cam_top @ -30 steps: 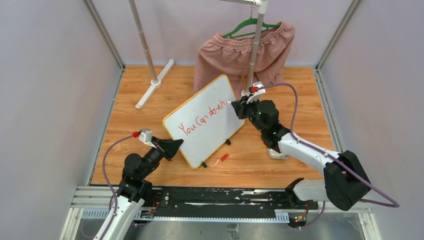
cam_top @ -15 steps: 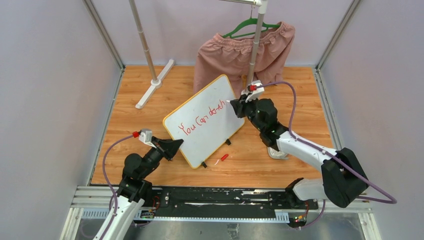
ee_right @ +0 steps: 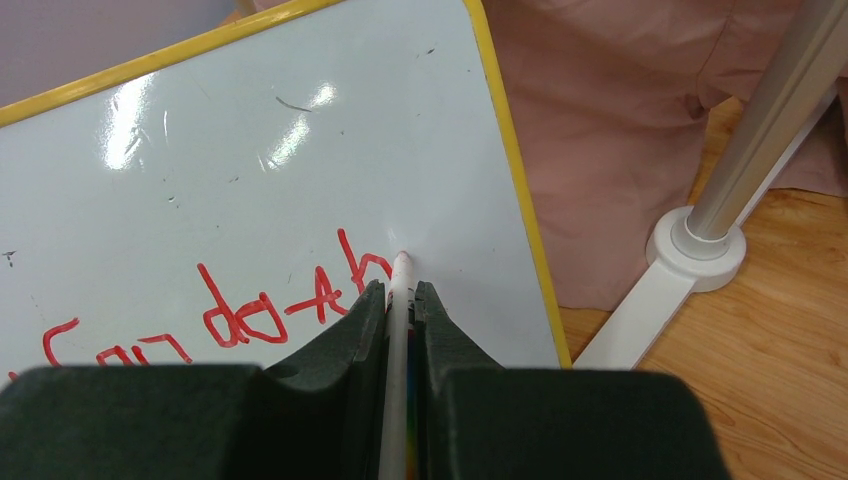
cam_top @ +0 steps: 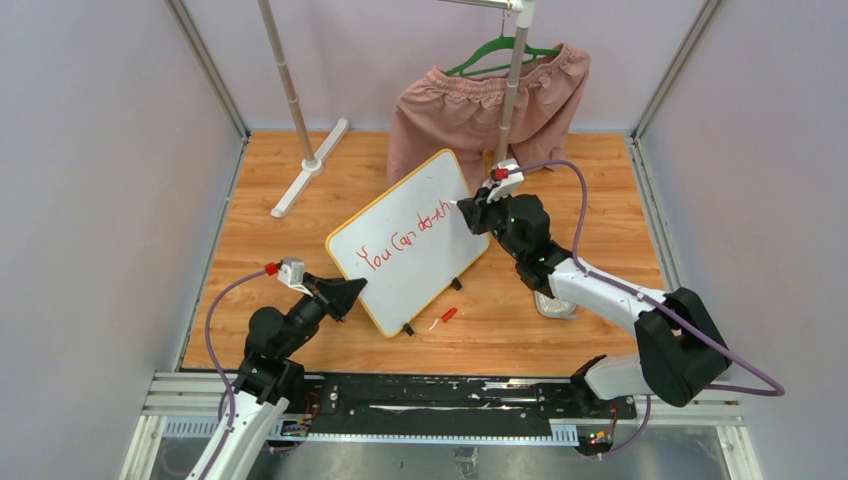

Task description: Write a sentence on the whiteboard

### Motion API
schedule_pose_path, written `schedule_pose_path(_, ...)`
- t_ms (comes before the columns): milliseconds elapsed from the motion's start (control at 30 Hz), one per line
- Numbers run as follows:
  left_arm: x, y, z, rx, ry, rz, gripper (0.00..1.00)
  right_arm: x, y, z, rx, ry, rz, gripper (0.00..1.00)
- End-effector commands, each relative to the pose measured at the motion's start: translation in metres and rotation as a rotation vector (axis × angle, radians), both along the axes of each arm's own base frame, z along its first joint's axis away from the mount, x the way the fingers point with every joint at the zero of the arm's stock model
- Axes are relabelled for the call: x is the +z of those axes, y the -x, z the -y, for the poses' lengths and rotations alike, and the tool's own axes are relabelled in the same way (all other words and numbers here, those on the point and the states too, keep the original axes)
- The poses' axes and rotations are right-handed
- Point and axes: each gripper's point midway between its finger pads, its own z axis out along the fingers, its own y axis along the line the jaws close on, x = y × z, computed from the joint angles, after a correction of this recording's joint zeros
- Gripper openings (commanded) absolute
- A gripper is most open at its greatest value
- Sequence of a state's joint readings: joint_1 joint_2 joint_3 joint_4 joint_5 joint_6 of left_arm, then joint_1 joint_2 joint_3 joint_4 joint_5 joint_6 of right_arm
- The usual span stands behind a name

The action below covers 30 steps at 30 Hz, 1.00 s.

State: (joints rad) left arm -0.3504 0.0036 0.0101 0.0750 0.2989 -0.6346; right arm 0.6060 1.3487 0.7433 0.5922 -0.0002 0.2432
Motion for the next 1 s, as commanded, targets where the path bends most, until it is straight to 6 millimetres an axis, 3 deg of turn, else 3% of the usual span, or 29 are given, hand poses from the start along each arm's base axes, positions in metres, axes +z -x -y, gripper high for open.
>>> schedule_pose_path(0,-0.039,0.004,0.004,-0.034,-0.071,-0.04,0.0,0.01,-0.005,-0.004,0.015,-0.028,0.015,0.0)
schedule_pose_path(300,-0.039,0.004,0.004,-0.034,-0.071,-0.039,0.0,-0.009,-0.001,0.0,0.006,-0.014,-0.023,0.0)
schedule_pose_path(967,-0.04,0.004,0.004,-0.034,-0.071,-0.042,0.0,-0.017,0.002,0.016,-0.058,0.008,-0.037,0.0)
